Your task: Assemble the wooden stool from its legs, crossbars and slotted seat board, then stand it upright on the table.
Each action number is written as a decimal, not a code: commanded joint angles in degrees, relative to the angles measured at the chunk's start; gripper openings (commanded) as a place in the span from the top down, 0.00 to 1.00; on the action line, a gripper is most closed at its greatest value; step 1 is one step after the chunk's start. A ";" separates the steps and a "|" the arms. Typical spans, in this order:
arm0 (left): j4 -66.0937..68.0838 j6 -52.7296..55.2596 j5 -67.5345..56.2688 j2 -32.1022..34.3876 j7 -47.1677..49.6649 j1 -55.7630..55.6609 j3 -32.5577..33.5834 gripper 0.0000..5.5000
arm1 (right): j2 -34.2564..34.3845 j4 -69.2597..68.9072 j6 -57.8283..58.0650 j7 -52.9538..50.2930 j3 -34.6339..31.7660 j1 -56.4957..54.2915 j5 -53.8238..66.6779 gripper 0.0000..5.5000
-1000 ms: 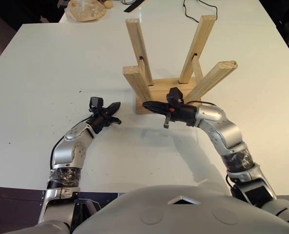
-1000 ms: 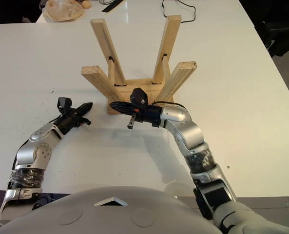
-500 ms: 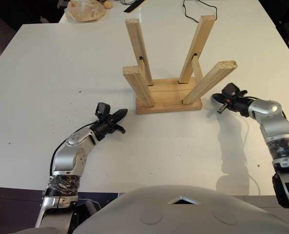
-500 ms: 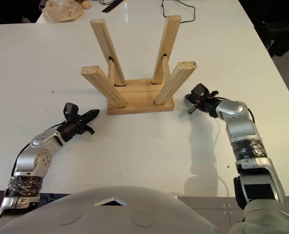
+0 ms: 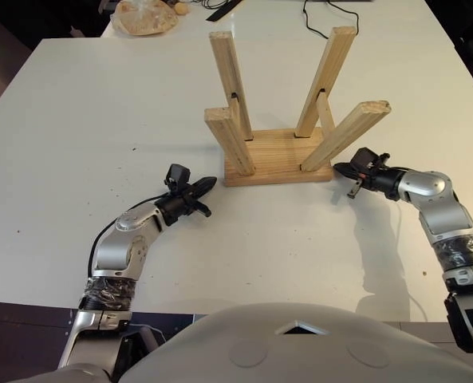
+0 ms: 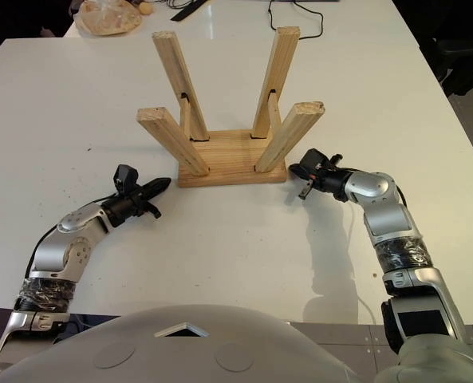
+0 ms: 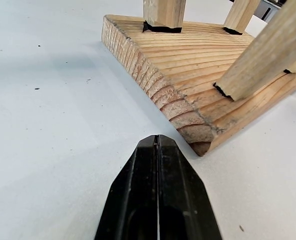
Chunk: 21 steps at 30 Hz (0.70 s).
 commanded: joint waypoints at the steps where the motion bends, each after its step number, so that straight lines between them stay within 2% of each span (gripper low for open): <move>1: 3.75 3.74 3.08 -1.06 1.72 3.28 -2.48 1.00 | 0.67 -0.06 3.53 1.45 1.89 2.34 -0.81 1.00; 15: -1.35 5.12 1.35 -2.42 -0.96 2.59 -4.80 1.00 | 2.17 -8.30 6.72 4.98 3.73 5.73 2.56 1.00; 21: -6.10 6.51 -0.07 0.40 -4.10 4.83 -4.99 1.00 | 1.95 -11.07 6.22 7.25 4.50 7.64 4.08 1.00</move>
